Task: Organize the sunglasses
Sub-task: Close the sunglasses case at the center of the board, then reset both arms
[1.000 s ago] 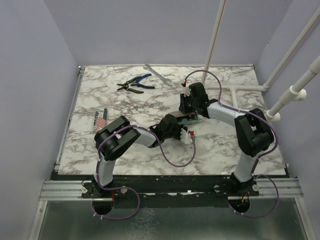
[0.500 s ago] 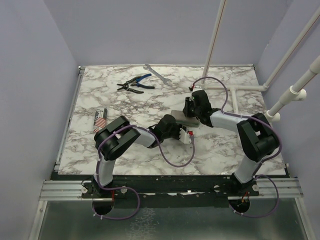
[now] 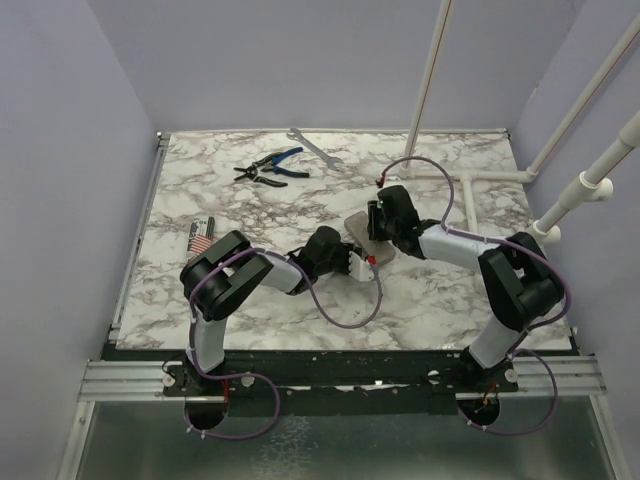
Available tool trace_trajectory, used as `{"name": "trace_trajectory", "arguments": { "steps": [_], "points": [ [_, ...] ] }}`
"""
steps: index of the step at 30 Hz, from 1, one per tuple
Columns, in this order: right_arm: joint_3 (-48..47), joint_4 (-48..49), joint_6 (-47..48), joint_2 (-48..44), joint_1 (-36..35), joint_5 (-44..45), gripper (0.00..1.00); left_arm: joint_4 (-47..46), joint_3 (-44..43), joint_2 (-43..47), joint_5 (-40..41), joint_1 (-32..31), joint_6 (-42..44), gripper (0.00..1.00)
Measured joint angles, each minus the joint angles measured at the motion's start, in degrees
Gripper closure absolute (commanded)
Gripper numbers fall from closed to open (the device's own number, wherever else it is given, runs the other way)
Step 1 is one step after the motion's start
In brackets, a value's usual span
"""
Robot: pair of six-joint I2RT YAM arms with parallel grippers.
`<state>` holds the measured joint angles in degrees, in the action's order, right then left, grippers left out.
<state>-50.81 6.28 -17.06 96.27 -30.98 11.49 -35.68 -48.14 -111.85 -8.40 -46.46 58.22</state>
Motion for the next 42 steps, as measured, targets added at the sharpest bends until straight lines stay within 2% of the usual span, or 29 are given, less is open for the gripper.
{"name": "trace_trajectory", "arguments": {
  "steps": [3, 6, 8, 11, 12, 15, 18, 20, 23, 30, 37, 42],
  "points": [
    [-5.6, -5.2, 2.1, 1.9, 0.9, -2.3, 0.6, 0.7, 2.9, 2.6, -1.0, 0.0, 0.6, 0.8],
    [-9.8, -8.1, 3.7, 2.2, 2.3, -4.3, 0.52, 2.7, 4.6, 5.1, -1.5, 0.0, 0.7, 0.77],
    [-12.6, -9.8, 4.7, 2.2, 4.0, -6.1, 0.41, 4.6, 5.4, 7.2, -1.6, 0.0, -0.1, 0.71],
    [-16.9, -12.2, 5.5, 2.2, 7.5, -9.5, 0.02, 9.2, 5.8, 12.5, -1.5, 0.3, -4.9, 0.53],
    [-18.0, -12.3, 5.4, 2.1, 8.8, -10.7, 0.0, 10.6, 5.7, 14.6, -1.6, 0.7, -7.4, 0.44],
    [-17.7, -11.6, 4.7, 0.1, 13.1, -13.8, 0.0, 15.0, 4.9, 21.2, -2.1, 3.6, -17.6, 0.21],
    [-13.1, -9.2, 2.1, -4.5, 17.6, -16.2, 0.0, 18.1, 4.3, 27.4, -2.6, 10.6, -30.3, 0.08],
    [-9.2, -6.9, 0.3, -7.6, 20.3, -17.1, 0.0, 19.9, 4.9, 32.0, -1.4, 16.9, -39.0, 0.02],
    [-2.5, -2.7, -1.3, -12.4, 22.4, -17.2, 0.0, 20.8, 8.5, 38.7, 2.2, 23.9, -48.4, 0.01],
    [12.5, 8.4, -2.1, -25.1, 21.9, -14.9, 0.0, 20.4, 21.2, 50.6, 8.3, 38.5, -63.1, 0.01],
    [25.1, 18.8, 3.5, -36.3, 21.7, -10.9, 0.0, 16.4, 33.9, 61.1, 6.8, 51.8, -67.1, 0.01],
    [35.1, 28.9, 8.4, -39.7, 21.6, -7.7, 0.0, 18.0, 36.1, 66.3, 6.3, 54.3, -70.0, 0.01]
  ]
}}
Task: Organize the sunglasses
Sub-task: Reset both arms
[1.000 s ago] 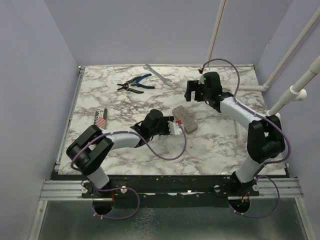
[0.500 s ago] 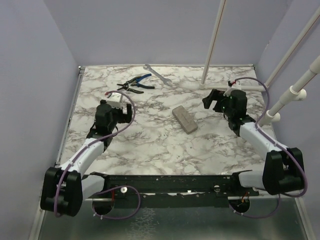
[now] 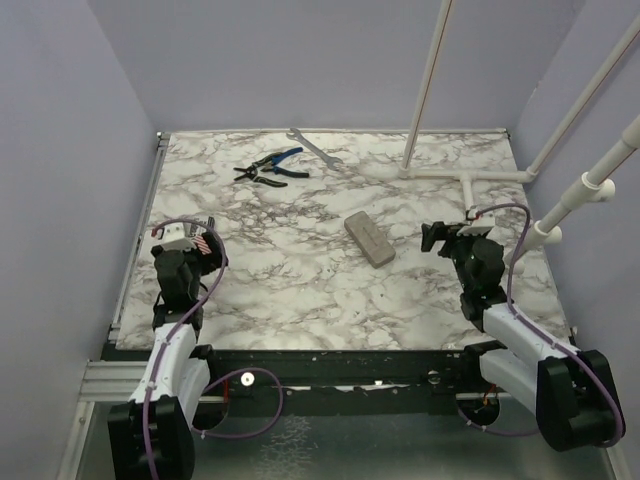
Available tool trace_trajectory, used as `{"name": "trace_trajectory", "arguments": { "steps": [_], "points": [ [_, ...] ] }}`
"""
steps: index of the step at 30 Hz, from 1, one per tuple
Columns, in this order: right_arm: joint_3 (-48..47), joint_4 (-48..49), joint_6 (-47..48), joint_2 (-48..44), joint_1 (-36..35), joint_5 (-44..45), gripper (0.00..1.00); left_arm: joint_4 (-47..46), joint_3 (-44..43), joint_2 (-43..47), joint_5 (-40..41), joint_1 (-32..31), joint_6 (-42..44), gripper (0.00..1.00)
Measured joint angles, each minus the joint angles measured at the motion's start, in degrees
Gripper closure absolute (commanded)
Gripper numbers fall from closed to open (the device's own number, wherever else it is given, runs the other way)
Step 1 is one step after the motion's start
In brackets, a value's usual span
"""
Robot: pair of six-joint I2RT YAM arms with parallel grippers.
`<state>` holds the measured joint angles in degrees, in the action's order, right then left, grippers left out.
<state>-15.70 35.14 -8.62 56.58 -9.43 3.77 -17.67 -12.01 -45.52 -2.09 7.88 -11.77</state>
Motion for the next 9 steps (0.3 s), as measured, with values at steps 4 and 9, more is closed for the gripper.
{"name": "trace_trajectory", "arguments": {
  "steps": [4, 9],
  "points": [
    [3.8, 3.9, 2.7, 0.0, 0.0, 1.4, 0.0, 1.6, 0.0, 2.3, 0.3, 0.0, -0.5, 0.01],
    [3.7, 6.9, 3.8, 0.3, 0.0, 1.8, 0.0, 3.3, 0.3, 3.0, 2.6, 0.2, -1.1, 0.01]
  ]
}}
